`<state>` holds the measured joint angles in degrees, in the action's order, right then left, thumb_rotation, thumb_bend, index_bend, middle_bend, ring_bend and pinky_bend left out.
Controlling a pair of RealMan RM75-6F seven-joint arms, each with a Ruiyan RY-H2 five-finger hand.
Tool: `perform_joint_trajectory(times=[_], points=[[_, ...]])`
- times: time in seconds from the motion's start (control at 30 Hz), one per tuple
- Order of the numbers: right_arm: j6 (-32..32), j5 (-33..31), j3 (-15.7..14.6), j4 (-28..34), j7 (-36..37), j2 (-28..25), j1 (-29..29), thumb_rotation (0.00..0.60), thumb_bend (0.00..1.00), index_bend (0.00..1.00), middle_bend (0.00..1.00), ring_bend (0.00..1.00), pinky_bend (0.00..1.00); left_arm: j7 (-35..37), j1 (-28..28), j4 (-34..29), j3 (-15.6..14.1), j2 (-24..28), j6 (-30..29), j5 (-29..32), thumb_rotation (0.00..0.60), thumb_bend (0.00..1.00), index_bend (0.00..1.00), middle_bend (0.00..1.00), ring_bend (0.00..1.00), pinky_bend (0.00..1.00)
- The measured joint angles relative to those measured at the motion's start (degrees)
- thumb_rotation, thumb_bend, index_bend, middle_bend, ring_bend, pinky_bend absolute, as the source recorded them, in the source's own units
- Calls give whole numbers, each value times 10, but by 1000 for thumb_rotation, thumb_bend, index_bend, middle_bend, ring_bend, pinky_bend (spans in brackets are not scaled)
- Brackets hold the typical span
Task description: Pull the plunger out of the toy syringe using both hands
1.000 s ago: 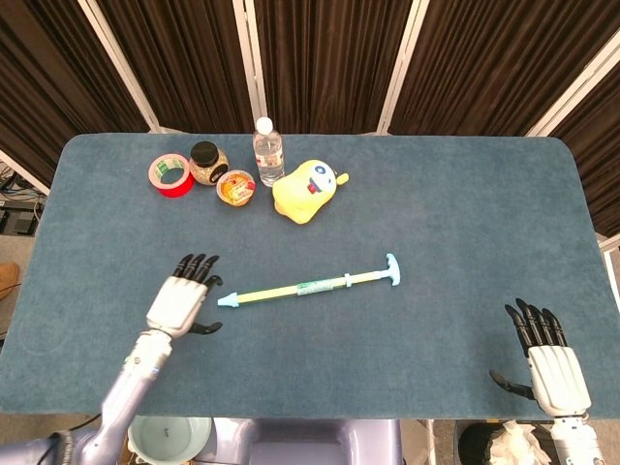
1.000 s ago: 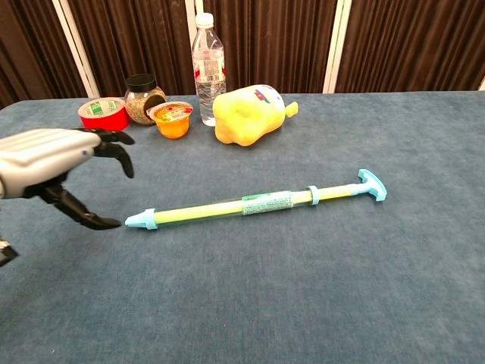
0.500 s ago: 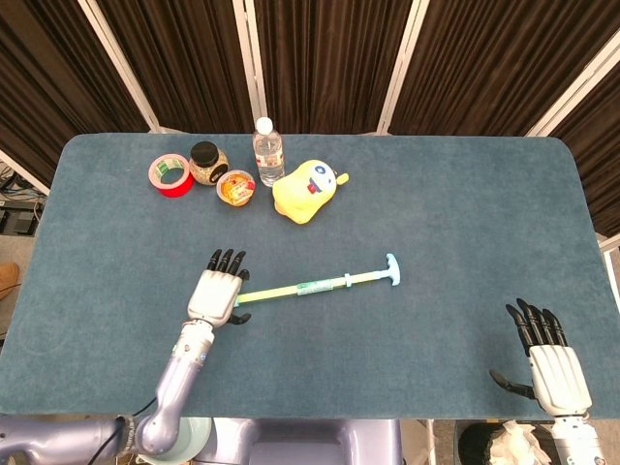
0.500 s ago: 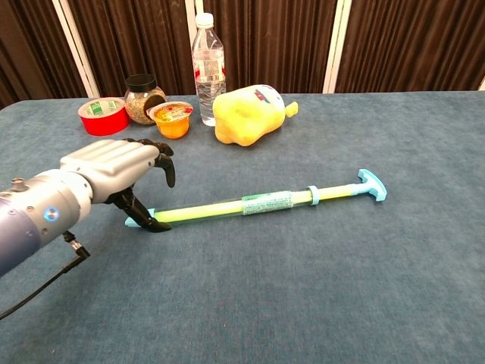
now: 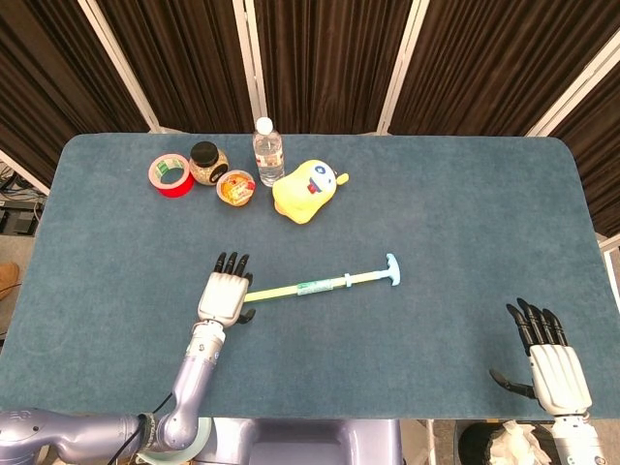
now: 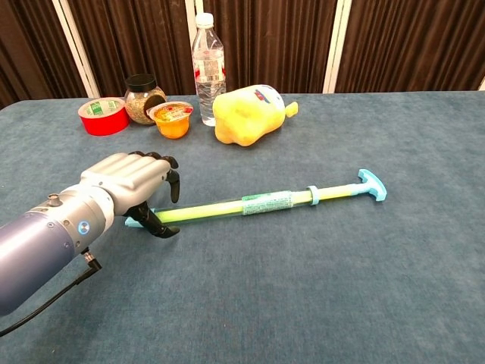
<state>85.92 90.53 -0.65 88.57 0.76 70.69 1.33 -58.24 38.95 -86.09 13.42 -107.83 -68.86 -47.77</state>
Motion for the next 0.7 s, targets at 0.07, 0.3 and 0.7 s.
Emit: perform_joint_trajectory(times=[0.07,0.3,0.7], points=[[0,0,0,1,0,0,0,600,197,48,0,0,0,-2,2,4,-1,-3,-2,6,600,237,399,55,0,60],[0,-2,0,2,0,0,0,600,198,49,0,0,0,2,6,15,-5,-8,-5,15,600,298,535,67,0,60],[-2,-5,1,3,-3,0,-1,600,198,51,0,0,0,25,8,0,-40,10,7,-32,600,340,601,73,0,60]])
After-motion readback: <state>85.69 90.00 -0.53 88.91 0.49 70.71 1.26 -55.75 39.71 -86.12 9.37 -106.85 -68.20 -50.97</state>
